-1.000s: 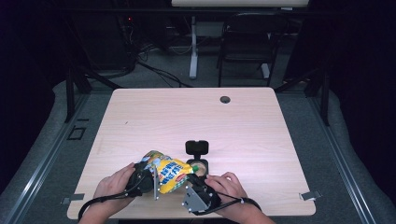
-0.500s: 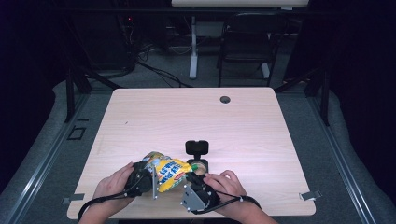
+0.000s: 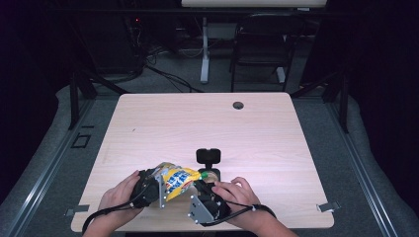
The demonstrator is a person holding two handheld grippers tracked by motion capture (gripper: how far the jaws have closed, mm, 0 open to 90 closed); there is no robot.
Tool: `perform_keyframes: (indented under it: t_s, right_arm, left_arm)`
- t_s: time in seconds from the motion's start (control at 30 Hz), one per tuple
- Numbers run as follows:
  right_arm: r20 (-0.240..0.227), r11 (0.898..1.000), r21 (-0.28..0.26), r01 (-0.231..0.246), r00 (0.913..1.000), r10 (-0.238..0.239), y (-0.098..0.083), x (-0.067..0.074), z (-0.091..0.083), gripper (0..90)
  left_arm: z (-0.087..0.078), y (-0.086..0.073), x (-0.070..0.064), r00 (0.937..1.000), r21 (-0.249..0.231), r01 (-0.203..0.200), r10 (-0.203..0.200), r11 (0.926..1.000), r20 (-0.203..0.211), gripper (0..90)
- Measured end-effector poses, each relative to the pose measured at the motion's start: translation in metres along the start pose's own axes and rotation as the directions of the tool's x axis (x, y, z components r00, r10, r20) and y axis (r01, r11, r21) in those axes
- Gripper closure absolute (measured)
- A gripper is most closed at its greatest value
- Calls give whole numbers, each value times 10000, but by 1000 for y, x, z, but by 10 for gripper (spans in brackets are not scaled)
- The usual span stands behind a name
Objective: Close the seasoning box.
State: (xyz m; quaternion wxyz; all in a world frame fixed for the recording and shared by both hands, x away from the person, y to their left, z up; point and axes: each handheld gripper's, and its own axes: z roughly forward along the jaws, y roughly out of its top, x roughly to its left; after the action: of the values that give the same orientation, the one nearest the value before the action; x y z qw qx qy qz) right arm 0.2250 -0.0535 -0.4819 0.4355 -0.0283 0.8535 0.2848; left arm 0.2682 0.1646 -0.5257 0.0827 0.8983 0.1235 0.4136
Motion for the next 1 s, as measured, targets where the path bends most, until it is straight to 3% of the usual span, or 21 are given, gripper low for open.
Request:
perform_keyframes:
  t_s: [0.47,0.7,1.0]
  right_arm:
    - [103,9999,-58,85,9999,-85,3,-3,-4,900]
    - [157,9999,-139,63,9999,-61,3,-4,-4,900]
    - [142,9996,-58,265,9995,-264,7,-9,-3,900]
  left_arm:
    - [0,1,2,9998,-150,174,-173,9997,55,535]
    - [1,1,2,9988,-302,485,-483,9984,82,527]
    - [1,-2,5,9951,-394,877,-856,9954,504,506]
